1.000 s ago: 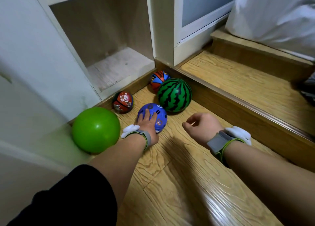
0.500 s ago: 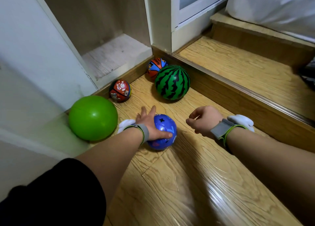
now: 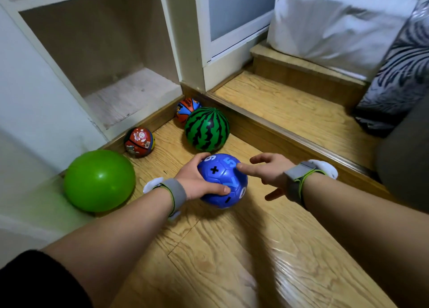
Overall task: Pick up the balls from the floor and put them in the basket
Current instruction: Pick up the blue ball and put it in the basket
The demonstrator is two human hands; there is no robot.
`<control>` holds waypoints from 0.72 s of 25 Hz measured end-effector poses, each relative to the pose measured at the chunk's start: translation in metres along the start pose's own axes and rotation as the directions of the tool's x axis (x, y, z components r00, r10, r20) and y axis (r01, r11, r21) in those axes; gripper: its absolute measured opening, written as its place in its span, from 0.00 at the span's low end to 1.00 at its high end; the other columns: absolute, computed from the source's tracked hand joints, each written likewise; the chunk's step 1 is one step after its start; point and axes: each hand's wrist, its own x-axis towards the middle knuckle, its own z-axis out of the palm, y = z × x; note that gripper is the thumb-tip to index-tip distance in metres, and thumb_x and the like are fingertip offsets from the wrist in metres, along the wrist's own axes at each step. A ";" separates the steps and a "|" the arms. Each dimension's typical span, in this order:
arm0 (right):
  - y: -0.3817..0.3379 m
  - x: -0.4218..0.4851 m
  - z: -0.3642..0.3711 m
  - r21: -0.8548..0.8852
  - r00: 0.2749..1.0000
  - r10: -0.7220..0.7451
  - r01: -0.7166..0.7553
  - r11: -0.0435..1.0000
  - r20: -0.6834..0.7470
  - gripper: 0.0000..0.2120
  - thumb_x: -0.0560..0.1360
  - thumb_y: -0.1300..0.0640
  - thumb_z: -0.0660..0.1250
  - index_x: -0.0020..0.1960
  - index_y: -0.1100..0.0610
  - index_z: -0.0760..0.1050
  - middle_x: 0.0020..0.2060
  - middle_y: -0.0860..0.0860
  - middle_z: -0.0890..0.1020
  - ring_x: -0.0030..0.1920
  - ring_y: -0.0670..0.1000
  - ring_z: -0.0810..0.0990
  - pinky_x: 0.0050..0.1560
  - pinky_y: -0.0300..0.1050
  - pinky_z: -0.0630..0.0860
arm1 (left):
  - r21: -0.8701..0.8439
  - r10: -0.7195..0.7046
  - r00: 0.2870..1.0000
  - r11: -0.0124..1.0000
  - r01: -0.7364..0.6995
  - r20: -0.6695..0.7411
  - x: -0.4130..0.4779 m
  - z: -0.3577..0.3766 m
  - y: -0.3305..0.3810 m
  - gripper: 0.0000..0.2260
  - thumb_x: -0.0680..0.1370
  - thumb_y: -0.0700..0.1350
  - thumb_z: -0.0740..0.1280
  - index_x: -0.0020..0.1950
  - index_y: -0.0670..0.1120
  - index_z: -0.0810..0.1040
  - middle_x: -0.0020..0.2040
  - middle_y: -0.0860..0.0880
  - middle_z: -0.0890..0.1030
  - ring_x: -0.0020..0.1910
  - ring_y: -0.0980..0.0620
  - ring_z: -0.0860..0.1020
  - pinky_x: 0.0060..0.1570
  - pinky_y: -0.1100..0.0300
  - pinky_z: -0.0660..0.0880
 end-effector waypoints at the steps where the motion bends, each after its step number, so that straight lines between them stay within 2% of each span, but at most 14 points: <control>1: 0.001 0.000 -0.009 0.056 0.999 0.022 -0.023 0.998 0.028 0.36 0.70 0.40 0.78 0.74 0.50 0.72 0.69 0.53 0.75 0.68 0.60 0.74 0.52 0.65 0.83 | -0.038 0.038 0.999 0.999 -0.038 -0.002 -0.002 0.001 0.009 0.53 0.50 0.56 0.86 0.73 0.58 0.68 0.63 0.56 0.78 0.59 0.55 0.80 0.65 0.54 0.76; 4: 0.004 0.000 -0.037 0.157 0.985 0.005 -0.033 0.987 0.172 0.39 0.64 0.33 0.78 0.71 0.44 0.74 0.71 0.52 0.75 0.68 0.63 0.74 0.54 0.70 0.81 | -0.135 0.150 0.989 0.980 -0.147 0.016 -0.010 0.012 0.043 0.49 0.50 0.54 0.86 0.69 0.60 0.70 0.63 0.57 0.79 0.59 0.57 0.81 0.64 0.53 0.78; 7: 0.005 -0.008 -0.066 0.207 0.950 -0.091 0.029 0.978 0.300 0.35 0.63 0.28 0.75 0.65 0.44 0.79 0.60 0.54 0.84 0.57 0.61 0.84 0.57 0.70 0.79 | -0.234 0.247 0.968 0.944 -0.232 0.037 -0.015 0.024 0.080 0.48 0.51 0.53 0.87 0.69 0.56 0.72 0.63 0.54 0.81 0.59 0.55 0.82 0.62 0.50 0.79; 9: 0.005 -0.012 -0.079 0.229 0.928 -0.112 0.030 0.973 0.356 0.37 0.63 0.27 0.72 0.63 0.48 0.81 0.53 0.57 0.88 0.49 0.60 0.87 0.58 0.67 0.78 | -0.304 0.260 0.964 0.924 -0.232 0.056 -0.015 0.027 0.096 0.47 0.52 0.52 0.87 0.69 0.54 0.74 0.63 0.51 0.82 0.59 0.52 0.83 0.62 0.48 0.79; 10: 0.005 -0.015 -0.088 0.224 0.929 -0.115 0.035 0.974 0.353 0.39 0.61 0.26 0.73 0.63 0.50 0.81 0.52 0.58 0.88 0.48 0.61 0.87 0.57 0.66 0.78 | -0.331 0.264 0.962 0.916 -0.227 0.069 -0.016 0.030 0.105 0.47 0.52 0.52 0.87 0.69 0.54 0.74 0.63 0.51 0.82 0.59 0.51 0.83 0.62 0.46 0.79; 14: 0.003 -0.020 -0.112 0.235 0.971 -0.107 0.055 0.970 0.216 0.49 0.50 0.27 0.80 0.65 0.50 0.79 0.55 0.60 0.87 0.50 0.64 0.87 0.53 0.65 0.81 | -0.362 0.234 0.967 0.913 -0.185 0.095 -0.022 0.045 0.135 0.53 0.52 0.54 0.87 0.75 0.55 0.68 0.65 0.54 0.79 0.60 0.54 0.82 0.60 0.45 0.80; 16: 0.003 -0.023 -0.126 0.335 0.990 -0.126 0.100 0.937 0.056 0.49 0.50 0.32 0.84 0.67 0.46 0.77 0.57 0.58 0.86 0.51 0.66 0.87 0.51 0.73 0.79 | -0.302 0.278 0.958 0.922 -0.244 0.075 -0.026 0.054 0.154 0.50 0.58 0.53 0.86 0.76 0.54 0.66 0.66 0.56 0.77 0.60 0.59 0.80 0.61 0.54 0.79; 18: 0.004 -0.031 -0.139 0.416 0.981 -0.139 0.184 0.891 -0.136 0.46 0.53 0.38 0.86 0.68 0.43 0.75 0.60 0.52 0.85 0.52 0.62 0.87 0.45 0.71 0.82 | -0.165 0.335 0.941 0.932 -0.323 0.050 -0.030 0.062 0.170 0.47 0.64 0.49 0.84 0.78 0.52 0.63 0.67 0.57 0.75 0.59 0.58 0.79 0.58 0.65 0.76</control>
